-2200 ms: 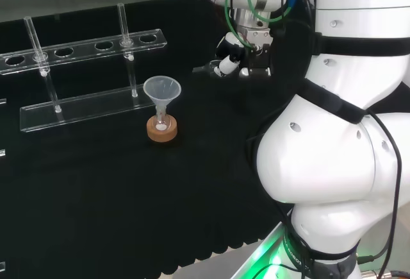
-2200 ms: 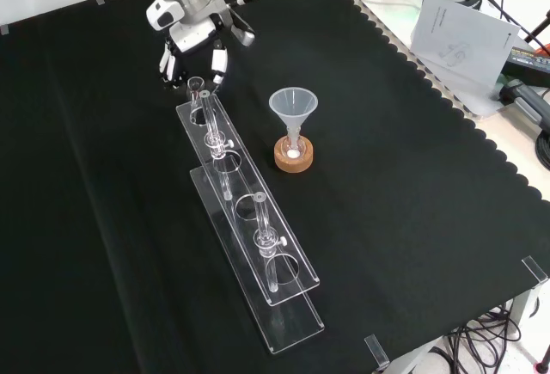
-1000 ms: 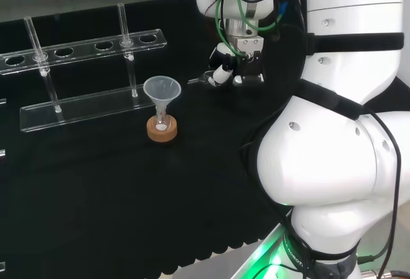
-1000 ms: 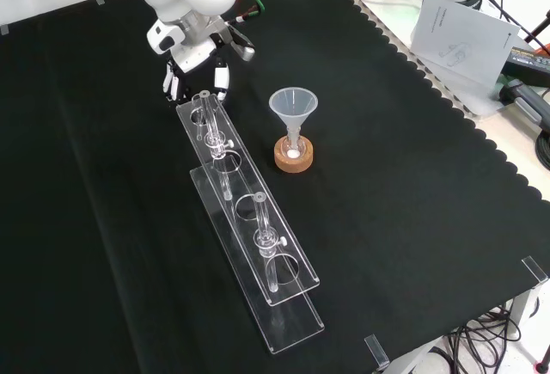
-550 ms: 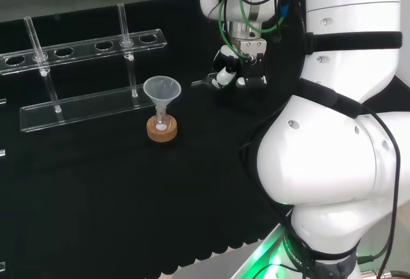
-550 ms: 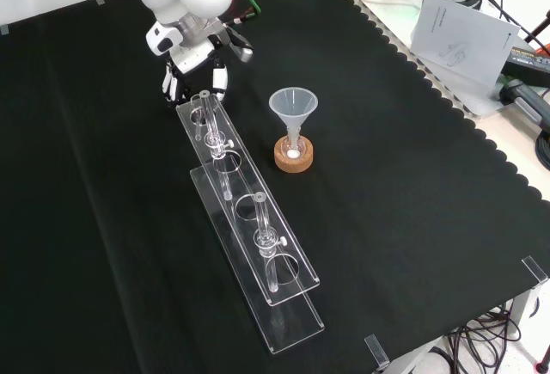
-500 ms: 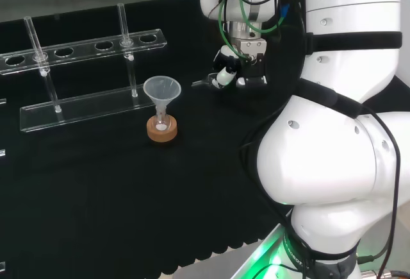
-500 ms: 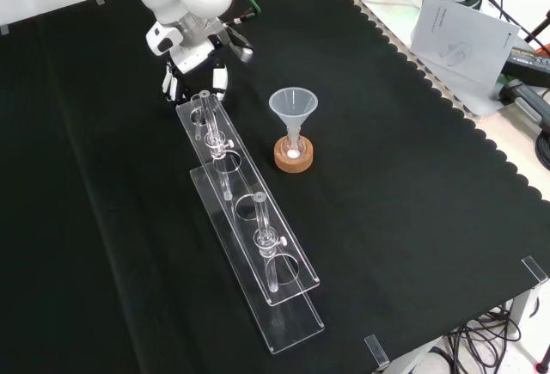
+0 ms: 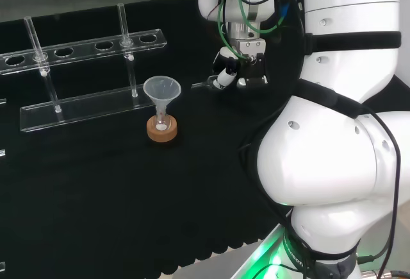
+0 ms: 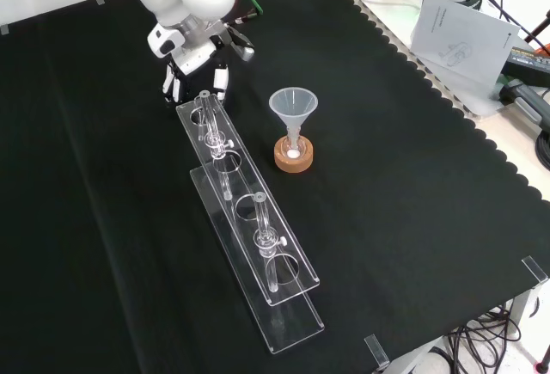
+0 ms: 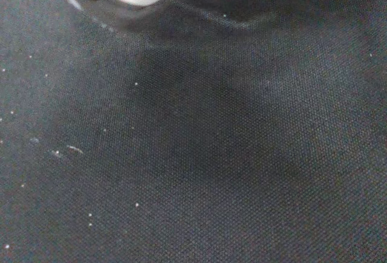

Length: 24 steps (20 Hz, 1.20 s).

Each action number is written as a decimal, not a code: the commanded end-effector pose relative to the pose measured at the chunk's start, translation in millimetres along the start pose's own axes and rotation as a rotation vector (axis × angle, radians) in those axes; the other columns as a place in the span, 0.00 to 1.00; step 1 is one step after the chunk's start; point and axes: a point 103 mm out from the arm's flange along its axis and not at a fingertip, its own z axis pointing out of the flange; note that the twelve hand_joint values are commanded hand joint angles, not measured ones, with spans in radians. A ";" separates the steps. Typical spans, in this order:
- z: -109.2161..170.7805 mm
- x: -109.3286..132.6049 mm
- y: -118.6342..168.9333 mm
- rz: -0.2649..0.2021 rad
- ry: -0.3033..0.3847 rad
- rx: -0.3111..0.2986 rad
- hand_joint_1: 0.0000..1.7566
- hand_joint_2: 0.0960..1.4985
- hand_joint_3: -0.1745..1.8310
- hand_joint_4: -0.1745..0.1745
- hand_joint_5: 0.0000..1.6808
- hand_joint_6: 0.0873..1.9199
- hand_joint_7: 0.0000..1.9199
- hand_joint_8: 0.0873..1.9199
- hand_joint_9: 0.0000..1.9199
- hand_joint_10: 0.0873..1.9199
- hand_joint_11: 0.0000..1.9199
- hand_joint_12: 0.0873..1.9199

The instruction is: Put the weighing funnel back on the table.

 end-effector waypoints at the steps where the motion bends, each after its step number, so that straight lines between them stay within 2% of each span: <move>1: -0.3 2.3 -0.6 -0.027 -0.031 0.070 0.47 0.55 0.20 0.61 0.38 0.30 0.15 0.35 0.32 0.19 0.27 0.60; 6: -8.3 4.0 -8.4 -0.050 -0.045 0.064 0.42 0.50 0.23 0.55 0.24 0.22 0.08 0.33 0.20 0.30 0.15 0.67; 10: -24.0 4.9 -21.2 -0.063 -0.043 0.015 0.39 0.46 0.23 0.54 0.20 0.14 0.04 0.31 0.13 0.32 0.09 0.69; 16: -54.8 5.5 -47.8 -0.058 -0.039 -0.039 0.37 0.44 0.23 0.53 0.19 0.09 0.03 0.31 0.13 0.33 0.07 0.70; 24: -89.5 14.0 -90.3 -0.030 -0.083 -0.088 0.37 0.43 0.22 0.54 0.20 0.05 0.04 0.30 0.14 0.33 0.06 0.71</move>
